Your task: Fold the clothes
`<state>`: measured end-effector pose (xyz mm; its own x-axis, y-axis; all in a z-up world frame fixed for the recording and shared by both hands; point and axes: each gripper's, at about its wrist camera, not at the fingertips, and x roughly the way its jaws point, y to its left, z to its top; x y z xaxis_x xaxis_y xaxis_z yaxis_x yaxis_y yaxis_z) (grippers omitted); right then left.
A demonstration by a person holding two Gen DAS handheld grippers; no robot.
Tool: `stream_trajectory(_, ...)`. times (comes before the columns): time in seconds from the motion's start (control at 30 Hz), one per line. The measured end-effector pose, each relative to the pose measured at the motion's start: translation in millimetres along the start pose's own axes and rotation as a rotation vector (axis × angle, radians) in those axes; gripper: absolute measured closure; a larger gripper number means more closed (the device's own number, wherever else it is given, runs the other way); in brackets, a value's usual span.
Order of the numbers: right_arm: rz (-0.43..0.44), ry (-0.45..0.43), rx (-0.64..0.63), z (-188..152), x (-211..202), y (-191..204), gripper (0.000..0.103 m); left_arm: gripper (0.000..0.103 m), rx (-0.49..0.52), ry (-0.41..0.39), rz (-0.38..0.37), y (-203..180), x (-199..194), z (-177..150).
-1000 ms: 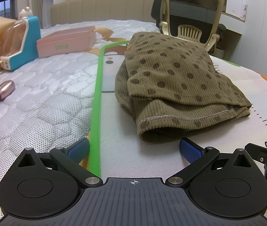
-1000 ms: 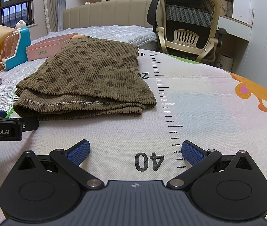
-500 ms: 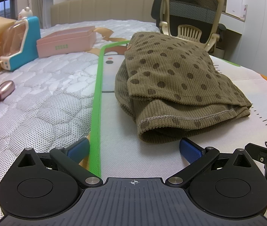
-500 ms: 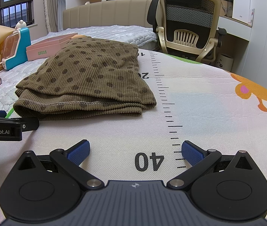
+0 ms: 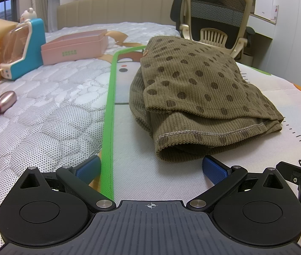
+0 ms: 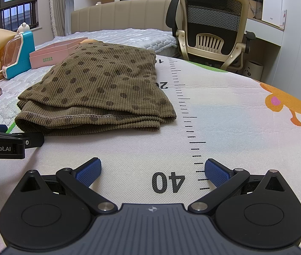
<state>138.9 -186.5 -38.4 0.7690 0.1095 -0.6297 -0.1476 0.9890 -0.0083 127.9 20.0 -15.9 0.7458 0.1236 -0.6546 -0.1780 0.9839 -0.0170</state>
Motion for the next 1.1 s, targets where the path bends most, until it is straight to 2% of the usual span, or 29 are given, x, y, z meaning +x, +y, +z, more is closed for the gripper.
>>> stream_trajectory(1.1, 0.0, 0.0, 0.0, 0.0, 0.1, 0.1, 0.0, 0.0, 0.008, 0.006, -0.004, 0.3, -0.2, 0.5)
